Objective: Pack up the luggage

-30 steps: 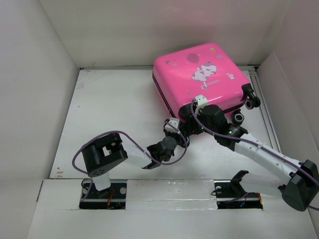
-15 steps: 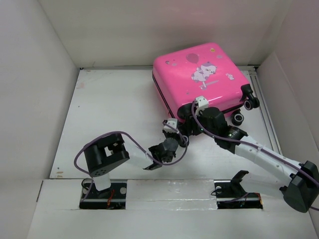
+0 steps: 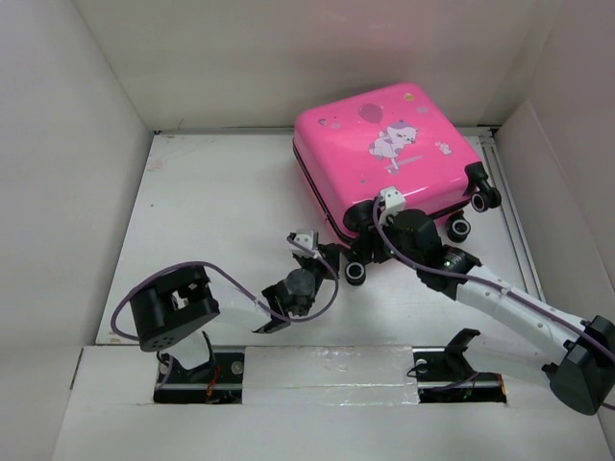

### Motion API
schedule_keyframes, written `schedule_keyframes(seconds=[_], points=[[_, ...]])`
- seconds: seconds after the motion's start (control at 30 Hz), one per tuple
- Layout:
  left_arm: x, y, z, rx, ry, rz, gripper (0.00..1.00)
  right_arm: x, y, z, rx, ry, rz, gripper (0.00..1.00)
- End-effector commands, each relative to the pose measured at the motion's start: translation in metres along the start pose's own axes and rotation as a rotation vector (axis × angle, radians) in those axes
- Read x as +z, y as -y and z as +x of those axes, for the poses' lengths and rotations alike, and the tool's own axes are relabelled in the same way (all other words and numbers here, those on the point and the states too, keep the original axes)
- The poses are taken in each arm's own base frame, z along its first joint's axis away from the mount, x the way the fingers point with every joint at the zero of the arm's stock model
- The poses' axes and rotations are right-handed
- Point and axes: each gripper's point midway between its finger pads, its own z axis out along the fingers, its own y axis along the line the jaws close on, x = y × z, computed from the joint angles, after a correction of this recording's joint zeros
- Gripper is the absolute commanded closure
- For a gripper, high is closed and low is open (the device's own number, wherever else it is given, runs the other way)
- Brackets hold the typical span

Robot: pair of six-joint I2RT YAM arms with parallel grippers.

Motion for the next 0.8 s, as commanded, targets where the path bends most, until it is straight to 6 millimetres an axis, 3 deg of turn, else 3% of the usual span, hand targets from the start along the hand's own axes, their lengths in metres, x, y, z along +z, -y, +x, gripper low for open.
schedule_keyframes(seconds=[0.0, 0.03, 0.13, 0.17, 0.37, 0.63, 0.7, 0.77], points=[[-0.018, 0.044, 0.01, -0.009, -0.043, 0.151, 0.86, -0.018, -0.031, -0.034, -0.007, 0.119, -0.139, 0.83], [-0.017, 0.042, 0.012, 0.003, -0.037, 0.141, 0.69, -0.02, -0.036, -0.039, -0.009, 0.127, -0.162, 0.83], [-0.013, 0.047, 0.019, -0.001, -0.033, 0.141, 0.52, -0.018, -0.045, -0.038, -0.013, 0.1, -0.206, 0.84], [-0.008, 0.055, 0.01, -0.014, 0.003, 0.149, 0.47, -0.015, -0.046, -0.035, -0.022, 0.085, -0.214, 0.89], [0.014, 0.064, 0.007, 0.01, 0.066, 0.097, 0.47, -0.017, -0.064, -0.034, -0.024, 0.078, -0.309, 0.92], [0.047, 0.045, -0.008, -0.006, 0.198, -0.054, 0.56, -0.039, -0.097, -0.035, -0.028, 0.092, -0.488, 0.96], [0.046, 0.034, -0.015, 0.0, 0.241, -0.113, 0.57, -0.043, -0.101, -0.031, -0.033, 0.088, -0.507, 0.96], [0.044, 0.038, -0.027, -0.049, 0.294, -0.094, 0.61, -0.044, -0.1, -0.028, -0.024, 0.084, -0.508, 0.97]])
